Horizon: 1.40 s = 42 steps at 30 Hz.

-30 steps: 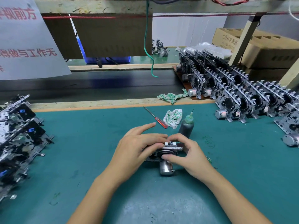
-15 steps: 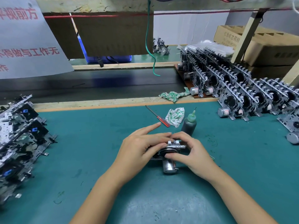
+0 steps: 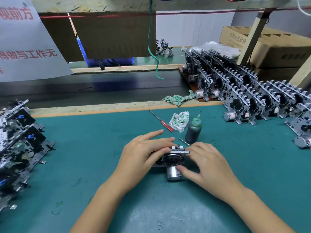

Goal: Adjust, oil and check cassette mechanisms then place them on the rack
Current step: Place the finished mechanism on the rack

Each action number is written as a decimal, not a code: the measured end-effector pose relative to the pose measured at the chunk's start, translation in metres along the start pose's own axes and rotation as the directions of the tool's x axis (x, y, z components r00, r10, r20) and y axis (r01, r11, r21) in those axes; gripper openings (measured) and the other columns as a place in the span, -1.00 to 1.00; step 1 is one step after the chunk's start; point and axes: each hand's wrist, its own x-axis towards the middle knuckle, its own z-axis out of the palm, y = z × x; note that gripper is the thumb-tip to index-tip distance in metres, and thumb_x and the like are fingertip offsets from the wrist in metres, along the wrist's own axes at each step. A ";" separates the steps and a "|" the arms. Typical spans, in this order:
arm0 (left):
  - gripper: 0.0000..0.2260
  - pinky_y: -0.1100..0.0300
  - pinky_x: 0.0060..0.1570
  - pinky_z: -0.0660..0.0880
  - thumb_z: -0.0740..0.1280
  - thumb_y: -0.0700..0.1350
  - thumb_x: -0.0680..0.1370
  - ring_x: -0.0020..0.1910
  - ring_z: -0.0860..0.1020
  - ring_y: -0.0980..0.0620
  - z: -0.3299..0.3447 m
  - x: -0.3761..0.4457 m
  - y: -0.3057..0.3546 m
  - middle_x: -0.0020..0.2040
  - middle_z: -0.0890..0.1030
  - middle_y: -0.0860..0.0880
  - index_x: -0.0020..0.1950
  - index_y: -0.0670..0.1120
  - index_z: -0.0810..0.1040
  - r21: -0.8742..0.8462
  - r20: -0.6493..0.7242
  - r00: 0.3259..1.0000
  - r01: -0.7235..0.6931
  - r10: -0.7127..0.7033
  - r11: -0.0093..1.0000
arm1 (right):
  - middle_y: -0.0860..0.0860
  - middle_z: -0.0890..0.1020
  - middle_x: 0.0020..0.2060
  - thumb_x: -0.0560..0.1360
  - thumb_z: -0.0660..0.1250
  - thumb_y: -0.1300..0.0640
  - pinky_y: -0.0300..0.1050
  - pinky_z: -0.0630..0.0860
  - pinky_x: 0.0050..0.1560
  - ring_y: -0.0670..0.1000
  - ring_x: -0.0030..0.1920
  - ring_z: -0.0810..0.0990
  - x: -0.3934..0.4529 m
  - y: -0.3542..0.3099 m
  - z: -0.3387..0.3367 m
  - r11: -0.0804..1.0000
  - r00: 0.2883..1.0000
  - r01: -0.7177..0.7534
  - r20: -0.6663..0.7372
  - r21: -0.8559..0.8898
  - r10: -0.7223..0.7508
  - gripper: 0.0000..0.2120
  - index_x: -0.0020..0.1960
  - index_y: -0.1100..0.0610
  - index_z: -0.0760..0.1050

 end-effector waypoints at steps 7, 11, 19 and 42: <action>-0.77 0.13 0.28 0.39 0.23 0.03 0.54 0.31 0.37 0.34 -0.001 0.001 0.000 0.18 0.45 0.47 0.09 0.17 0.65 0.006 0.002 1.000 -0.015 0.015 1.000 | -0.13 0.64 -0.18 0.44 0.22 -0.17 -0.14 0.48 0.01 0.01 -0.07 0.58 0.000 0.003 -0.004 0.993 0.997 0.074 0.006 -0.090 -0.074 -0.62 -0.14 0.09 0.65; -0.77 0.13 0.27 0.39 0.23 0.02 0.54 0.31 0.38 0.30 -0.001 0.000 0.000 0.18 0.43 0.48 0.10 0.15 0.65 0.011 0.006 1.000 -0.030 0.030 0.999 | -0.28 0.56 -0.03 0.32 0.36 -0.26 -0.29 0.34 0.12 -0.20 0.09 0.46 0.013 0.003 -0.011 0.928 0.986 -0.164 0.076 0.336 0.146 -0.57 0.15 -0.16 0.52; -0.79 0.18 0.24 0.42 0.26 0.02 0.54 0.31 0.41 0.28 0.002 -0.001 -0.004 0.15 0.51 0.43 0.08 0.16 0.65 0.018 -0.033 0.999 -0.027 0.027 0.999 | -0.23 0.64 -0.04 0.21 0.52 0.01 -0.11 0.46 0.18 -0.16 0.07 0.58 0.029 -0.007 0.000 0.584 0.960 -0.274 0.181 0.764 0.214 -0.65 -0.02 -0.14 0.56; -0.76 0.27 0.26 0.38 0.26 0.01 0.53 0.34 0.35 0.34 0.000 -0.003 -0.004 0.13 0.55 0.38 0.13 0.21 0.62 -0.018 -0.003 1.000 0.001 -0.001 1.000 | -0.14 0.64 -0.08 0.28 0.58 0.18 -0.14 0.45 0.14 -0.12 0.02 0.58 0.026 -0.009 0.001 0.642 0.965 -0.262 0.176 0.720 0.197 -0.71 -0.05 0.02 0.59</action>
